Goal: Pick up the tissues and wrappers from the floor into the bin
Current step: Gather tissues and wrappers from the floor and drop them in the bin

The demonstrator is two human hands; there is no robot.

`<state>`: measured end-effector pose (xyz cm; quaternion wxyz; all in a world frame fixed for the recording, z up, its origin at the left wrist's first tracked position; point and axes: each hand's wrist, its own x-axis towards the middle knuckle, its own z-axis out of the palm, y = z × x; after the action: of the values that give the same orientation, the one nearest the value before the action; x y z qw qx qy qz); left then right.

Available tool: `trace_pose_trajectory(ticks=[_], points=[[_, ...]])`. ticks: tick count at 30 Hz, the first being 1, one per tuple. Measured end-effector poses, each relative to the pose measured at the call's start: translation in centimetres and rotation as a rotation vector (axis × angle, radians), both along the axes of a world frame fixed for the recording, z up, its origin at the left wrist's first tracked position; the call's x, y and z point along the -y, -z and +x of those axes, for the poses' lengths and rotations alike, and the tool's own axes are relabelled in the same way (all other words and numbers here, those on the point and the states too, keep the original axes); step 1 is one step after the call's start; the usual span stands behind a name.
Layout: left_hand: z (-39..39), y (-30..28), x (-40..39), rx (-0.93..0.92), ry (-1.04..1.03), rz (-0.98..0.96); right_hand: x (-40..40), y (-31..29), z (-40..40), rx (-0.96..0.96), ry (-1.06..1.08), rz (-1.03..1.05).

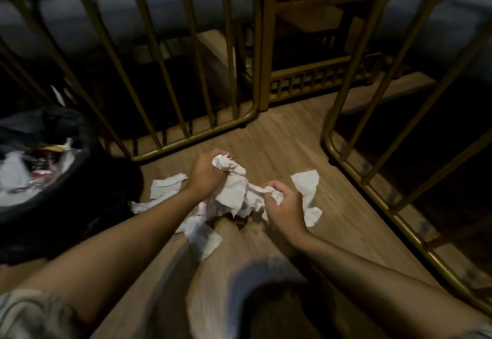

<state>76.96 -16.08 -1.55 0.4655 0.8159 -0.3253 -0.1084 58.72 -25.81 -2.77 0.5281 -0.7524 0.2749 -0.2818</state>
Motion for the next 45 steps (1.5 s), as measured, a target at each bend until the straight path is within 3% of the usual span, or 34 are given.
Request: trace_pose_trajectory(ticks=[3, 10, 21, 24, 30, 34, 36, 41, 45], points=[[1.7, -2.9, -2.4, -0.026, -0.076, -0.018, -2.4, -3.2, 3.3, 0.079, -0.053, 0.125], [4.3, -10.4, -9.1, -0.151, -0.473, -0.361, -8.1, -10.3, 11.4, 0.14, -0.189, 0.345], [11.2, -14.4, -21.4, 0.037, -0.94, -0.844, -22.9, -16.2, 23.9, -0.007, -0.355, 0.743], [12.1, -14.7, -24.0, 0.094, -0.984, -0.919, -25.2, -17.0, 27.8, -0.091, -0.361, 0.801], [13.8, -13.0, -27.4, 0.114, -0.972, -0.635, -26.8, -17.2, 32.6, -0.184, -0.399, 0.679], [15.1, -9.3, -28.9, 0.122, -0.904, 0.064, -25.9, -15.8, 34.3, -0.241, -0.451, 0.548], [15.0, -8.5, -29.3, 0.082, -0.851, 0.256, -25.8, -16.4, 32.9, -0.282, -0.478, 0.42], [15.4, -10.4, -29.2, -0.001, -0.759, 0.282, -24.2, -15.3, 30.0, -0.314, -0.583, 0.021], [15.4, -13.4, -28.7, -0.118, -0.707, 0.077, -22.1, -14.5, 28.6, -0.358, -0.653, -0.283]])
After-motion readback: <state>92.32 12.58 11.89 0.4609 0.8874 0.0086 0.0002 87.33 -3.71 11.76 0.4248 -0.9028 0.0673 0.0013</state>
